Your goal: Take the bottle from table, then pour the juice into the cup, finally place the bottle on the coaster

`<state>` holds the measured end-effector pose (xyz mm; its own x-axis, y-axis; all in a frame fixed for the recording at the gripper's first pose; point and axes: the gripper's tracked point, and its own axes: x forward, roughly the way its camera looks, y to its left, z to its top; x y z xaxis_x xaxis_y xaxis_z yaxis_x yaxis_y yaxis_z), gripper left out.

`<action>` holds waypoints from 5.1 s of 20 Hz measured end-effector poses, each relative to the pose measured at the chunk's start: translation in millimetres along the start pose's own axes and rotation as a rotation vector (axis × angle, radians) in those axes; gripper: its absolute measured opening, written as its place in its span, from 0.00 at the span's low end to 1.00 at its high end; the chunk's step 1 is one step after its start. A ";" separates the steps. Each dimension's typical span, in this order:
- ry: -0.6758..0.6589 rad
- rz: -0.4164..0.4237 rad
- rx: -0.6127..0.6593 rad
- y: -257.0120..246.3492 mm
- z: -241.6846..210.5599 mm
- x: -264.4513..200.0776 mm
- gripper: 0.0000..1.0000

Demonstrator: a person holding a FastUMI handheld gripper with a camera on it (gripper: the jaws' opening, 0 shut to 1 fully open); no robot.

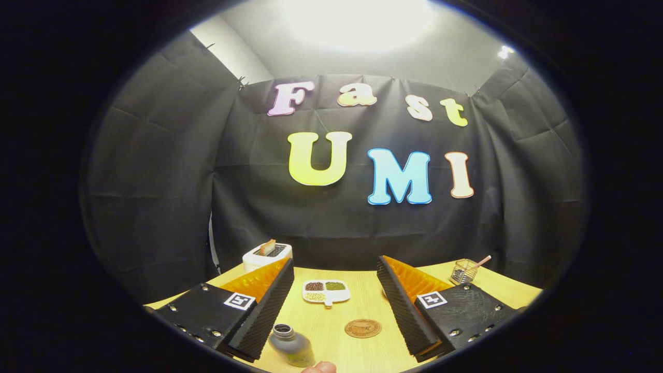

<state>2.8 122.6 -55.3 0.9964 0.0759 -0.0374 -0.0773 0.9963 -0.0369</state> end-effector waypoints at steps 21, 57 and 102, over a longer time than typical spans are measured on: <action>0.246 -0.003 0.012 61.0 -133.8 4.5 0.99; 0.532 0.003 0.034 67.3 -249.5 -14.1 0.79; 0.472 0.012 0.770 -38.9 -152.5 -9.7 0.76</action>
<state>-9.2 77.1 -205.8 0.8647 0.2315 -0.4457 0.1261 0.7589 0.6389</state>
